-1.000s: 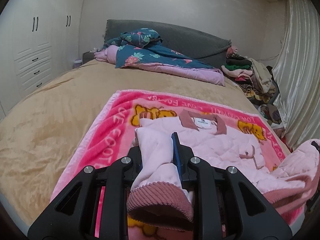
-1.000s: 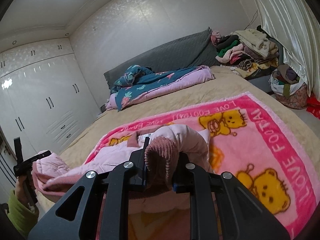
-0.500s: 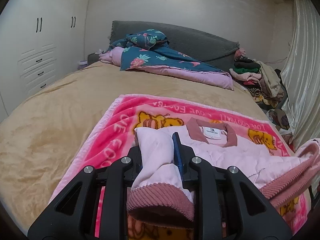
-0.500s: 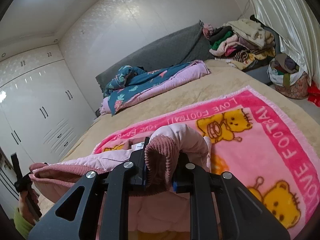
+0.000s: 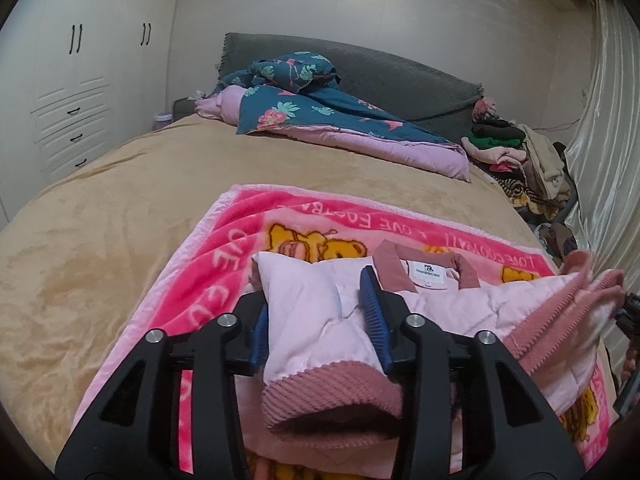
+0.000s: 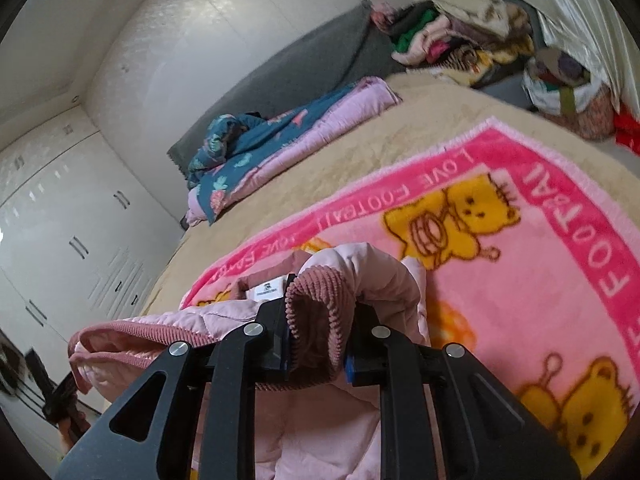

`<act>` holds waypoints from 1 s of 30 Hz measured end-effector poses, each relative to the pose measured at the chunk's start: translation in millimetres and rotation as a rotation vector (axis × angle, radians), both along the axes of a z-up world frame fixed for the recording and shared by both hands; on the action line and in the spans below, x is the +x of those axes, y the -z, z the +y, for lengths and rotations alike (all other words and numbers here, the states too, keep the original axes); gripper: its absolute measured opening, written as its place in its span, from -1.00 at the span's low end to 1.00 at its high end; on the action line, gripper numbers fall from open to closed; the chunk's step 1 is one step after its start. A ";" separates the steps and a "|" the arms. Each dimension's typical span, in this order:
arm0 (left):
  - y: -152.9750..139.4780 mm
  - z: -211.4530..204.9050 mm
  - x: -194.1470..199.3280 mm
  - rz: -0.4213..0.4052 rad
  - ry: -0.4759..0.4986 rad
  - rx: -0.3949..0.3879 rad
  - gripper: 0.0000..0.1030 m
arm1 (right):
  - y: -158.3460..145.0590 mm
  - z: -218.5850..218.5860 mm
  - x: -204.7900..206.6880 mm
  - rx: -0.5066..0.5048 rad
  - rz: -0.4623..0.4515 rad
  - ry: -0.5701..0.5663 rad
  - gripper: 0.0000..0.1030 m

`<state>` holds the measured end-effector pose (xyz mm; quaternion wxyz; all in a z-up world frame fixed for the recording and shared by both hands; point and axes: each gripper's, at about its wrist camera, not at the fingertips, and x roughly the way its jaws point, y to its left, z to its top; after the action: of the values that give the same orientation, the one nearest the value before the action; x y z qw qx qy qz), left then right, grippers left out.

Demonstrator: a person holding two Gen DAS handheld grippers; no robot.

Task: Fold large clothes
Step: 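Open the left tool to release the hem while the right tool holds it, then open the right tool to release the folded ribbed hem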

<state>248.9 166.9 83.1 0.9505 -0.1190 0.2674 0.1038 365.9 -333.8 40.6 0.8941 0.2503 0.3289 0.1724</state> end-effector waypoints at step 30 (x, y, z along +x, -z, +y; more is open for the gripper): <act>71.6 30.1 -2.1 0.040 -0.027 -0.020 0.76 | 5.5 18.6 -11.1 -0.247 -0.102 -0.007 0.85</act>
<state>246.8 197.0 11.5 0.9422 -0.1302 0.2860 0.1164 354.8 -315.2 35.2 0.9331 0.1281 0.3025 0.1461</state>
